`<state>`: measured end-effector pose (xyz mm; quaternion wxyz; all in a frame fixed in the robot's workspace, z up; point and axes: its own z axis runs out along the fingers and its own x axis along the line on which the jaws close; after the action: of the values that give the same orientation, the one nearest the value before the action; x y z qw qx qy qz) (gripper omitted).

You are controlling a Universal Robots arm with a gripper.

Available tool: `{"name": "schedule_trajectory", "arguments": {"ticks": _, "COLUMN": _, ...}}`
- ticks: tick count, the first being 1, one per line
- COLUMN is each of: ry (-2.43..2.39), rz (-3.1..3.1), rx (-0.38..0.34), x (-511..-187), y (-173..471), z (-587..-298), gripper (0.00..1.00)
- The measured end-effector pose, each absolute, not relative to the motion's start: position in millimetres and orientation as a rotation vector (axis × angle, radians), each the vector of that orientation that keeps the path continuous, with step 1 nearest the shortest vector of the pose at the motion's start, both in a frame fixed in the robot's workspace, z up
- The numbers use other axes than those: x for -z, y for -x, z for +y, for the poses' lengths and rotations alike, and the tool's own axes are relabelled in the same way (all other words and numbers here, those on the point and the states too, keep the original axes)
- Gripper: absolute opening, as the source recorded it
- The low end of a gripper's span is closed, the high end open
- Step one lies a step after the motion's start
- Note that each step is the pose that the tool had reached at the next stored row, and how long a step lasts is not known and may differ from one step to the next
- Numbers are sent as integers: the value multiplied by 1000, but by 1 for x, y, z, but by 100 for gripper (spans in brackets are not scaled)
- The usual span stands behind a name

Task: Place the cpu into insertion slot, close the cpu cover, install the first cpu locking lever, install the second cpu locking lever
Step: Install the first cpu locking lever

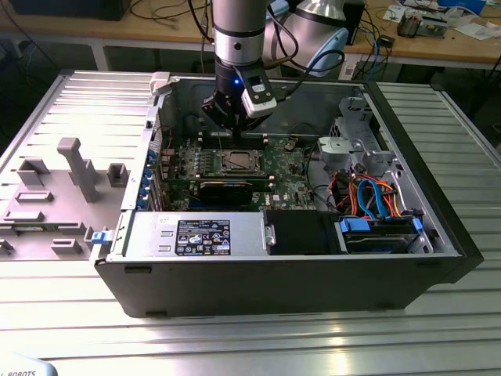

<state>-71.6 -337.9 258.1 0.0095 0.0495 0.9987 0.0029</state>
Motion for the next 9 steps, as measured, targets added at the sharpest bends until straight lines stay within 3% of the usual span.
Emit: {"name": "schedule_trajectory", "arguments": {"ticks": 9, "ry": -96, "rz": 3121, "rx": -10, "x": -258, "y": 73, "z": -338, "gripper": 11}}
